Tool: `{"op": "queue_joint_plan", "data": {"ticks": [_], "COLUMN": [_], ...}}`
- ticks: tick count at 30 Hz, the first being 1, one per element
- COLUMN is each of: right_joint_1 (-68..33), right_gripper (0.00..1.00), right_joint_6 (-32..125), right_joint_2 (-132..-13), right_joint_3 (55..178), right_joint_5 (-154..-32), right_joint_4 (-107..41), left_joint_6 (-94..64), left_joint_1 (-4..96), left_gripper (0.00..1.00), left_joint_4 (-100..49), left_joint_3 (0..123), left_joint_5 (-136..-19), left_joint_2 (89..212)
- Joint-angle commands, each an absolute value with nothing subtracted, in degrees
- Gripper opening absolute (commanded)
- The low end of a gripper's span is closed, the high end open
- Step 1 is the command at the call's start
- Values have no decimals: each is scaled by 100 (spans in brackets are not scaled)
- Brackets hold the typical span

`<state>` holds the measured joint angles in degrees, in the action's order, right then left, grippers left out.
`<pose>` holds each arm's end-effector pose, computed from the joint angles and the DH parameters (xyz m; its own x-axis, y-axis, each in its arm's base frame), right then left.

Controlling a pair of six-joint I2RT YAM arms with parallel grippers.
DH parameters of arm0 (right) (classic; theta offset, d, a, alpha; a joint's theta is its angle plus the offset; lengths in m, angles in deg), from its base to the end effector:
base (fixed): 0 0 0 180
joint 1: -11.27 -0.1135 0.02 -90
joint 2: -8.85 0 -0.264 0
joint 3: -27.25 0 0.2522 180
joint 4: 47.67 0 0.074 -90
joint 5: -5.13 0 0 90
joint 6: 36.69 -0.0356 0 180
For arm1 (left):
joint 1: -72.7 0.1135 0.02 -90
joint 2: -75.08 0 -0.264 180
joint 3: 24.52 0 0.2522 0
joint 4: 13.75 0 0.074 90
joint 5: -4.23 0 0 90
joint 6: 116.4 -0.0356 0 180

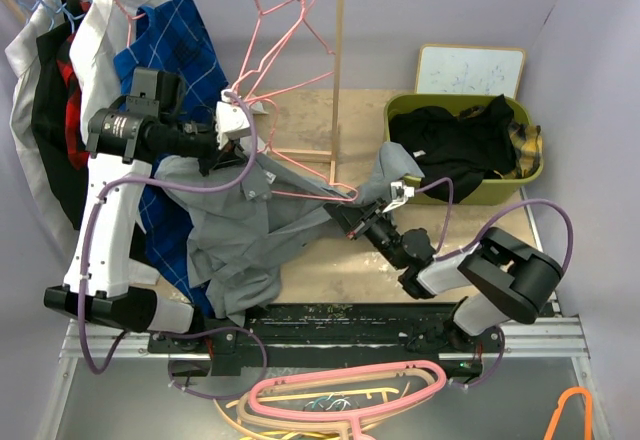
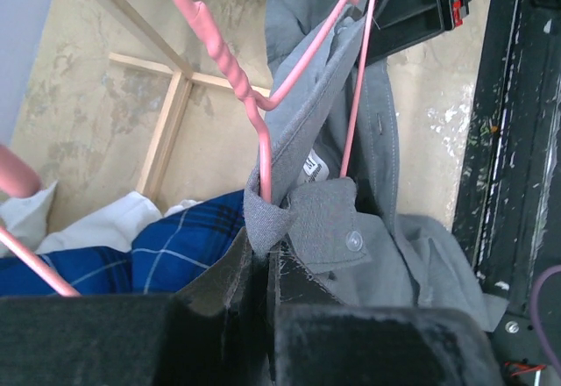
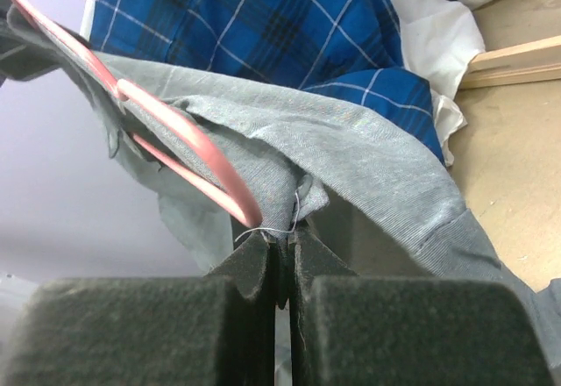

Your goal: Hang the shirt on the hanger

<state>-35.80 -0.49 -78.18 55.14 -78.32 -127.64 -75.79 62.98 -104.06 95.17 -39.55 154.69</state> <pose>0.1650 0.1714 0.1995 -0.3853 0.7628 -0.5193 -0.5822 0.2356 0.7782 0.2208 -0.0639 0.4597 -0.0588 0.5430 -0.8377 0.9475 0.2946 0.1244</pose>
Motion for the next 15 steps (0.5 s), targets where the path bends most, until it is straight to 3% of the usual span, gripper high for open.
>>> {"op": "queue_joint_plan", "data": {"ticks": [1,11,15], "right_joint_1": [-3266,-2445,-2327], "right_gripper": [0,0,0], "right_joint_6": [175,780,1749], "right_joint_2": [-7793,-7464,-6588], "right_joint_3": [5273,5200,5586], "right_joint_5": [-8123,-10224,-10623], "right_joint_4": [-14245,-13715,-11607], "left_joint_6": [-8661,-10107,-10306], "left_joint_1": [6409,6415,6412], "left_gripper": [0,0,0], "left_joint_4": [-10687,-11580,-11463], "left_joint_3": [10358,10910,10988], "left_joint_5": [-4296,-4195,-4609], "left_joint_2": [15440,15541,15573]}}
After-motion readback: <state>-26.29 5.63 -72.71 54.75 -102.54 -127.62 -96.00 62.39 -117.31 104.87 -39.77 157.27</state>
